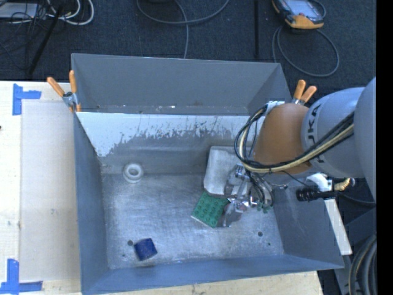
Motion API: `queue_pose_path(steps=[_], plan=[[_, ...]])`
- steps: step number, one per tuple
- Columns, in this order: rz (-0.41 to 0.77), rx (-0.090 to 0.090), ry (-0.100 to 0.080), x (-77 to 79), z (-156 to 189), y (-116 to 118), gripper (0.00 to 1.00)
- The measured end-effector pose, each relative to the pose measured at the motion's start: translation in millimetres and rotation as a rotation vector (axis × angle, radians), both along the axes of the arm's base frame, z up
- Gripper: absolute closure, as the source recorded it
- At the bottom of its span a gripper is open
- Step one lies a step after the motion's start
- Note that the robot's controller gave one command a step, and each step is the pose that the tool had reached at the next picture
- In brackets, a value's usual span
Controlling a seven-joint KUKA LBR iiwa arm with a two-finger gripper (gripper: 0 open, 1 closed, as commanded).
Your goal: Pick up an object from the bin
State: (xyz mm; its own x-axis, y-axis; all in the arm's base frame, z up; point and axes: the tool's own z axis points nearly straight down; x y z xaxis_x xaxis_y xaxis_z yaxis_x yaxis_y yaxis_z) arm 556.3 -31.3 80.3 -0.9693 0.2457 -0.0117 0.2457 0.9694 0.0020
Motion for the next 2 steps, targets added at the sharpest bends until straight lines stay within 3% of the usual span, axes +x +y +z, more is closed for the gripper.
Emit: queue_pose_path(steps=[1,2], plan=[[0.002,-0.004,-0.011,3.3,4,-1,1.00],[0.005,0.000,0.004,5.4,75,-2,1.00]])
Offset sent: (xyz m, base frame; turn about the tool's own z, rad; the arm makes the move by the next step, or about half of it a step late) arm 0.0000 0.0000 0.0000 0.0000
